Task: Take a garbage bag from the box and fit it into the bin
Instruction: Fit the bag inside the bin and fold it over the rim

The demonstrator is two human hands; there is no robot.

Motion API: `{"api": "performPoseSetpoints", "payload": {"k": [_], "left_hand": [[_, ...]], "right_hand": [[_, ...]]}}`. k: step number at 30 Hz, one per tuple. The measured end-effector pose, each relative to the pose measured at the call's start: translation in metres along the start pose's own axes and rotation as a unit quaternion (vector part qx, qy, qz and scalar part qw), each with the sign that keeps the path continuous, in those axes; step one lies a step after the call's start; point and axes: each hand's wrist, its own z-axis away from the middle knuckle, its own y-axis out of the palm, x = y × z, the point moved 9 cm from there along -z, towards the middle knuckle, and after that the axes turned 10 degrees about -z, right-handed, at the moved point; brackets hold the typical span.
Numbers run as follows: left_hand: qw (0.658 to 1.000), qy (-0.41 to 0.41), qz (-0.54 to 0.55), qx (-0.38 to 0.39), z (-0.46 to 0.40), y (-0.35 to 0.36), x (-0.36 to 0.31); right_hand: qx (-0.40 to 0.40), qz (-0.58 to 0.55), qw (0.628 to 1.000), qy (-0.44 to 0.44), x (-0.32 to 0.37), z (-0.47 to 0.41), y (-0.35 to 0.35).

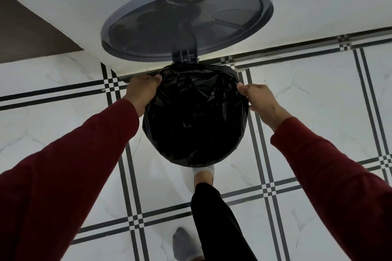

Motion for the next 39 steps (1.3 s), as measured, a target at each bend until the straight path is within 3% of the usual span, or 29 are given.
{"api": "performPoseSetpoints", "payload": {"k": [6,15,23,27,33,39], "left_hand": [[1.000,-0.003,-0.004,-0.004,-0.001,0.000,0.001],[0.998,0.002,-0.049,-0.041,-0.001,-0.003,0.001],[0.996,0.003,-0.074,-0.057,0.000,-0.007,-0.001],[0.995,0.004,-0.082,-0.062,-0.001,-0.009,-0.001],[0.996,0.002,-0.071,-0.059,-0.001,-0.009,0.000],[0.995,0.012,-0.076,-0.065,0.000,-0.009,-0.002]], "right_hand": [[-0.010,-0.040,0.998,-0.044,0.002,-0.005,0.001],[0.008,-0.062,0.997,-0.039,0.006,-0.004,0.003],[0.073,-0.137,0.986,0.061,-0.006,0.000,0.012],[0.066,-0.133,0.984,0.101,-0.008,-0.003,0.009],[0.026,-0.133,0.987,0.088,0.002,-0.006,0.009],[0.054,-0.086,0.993,0.066,0.006,-0.006,0.018]]}}
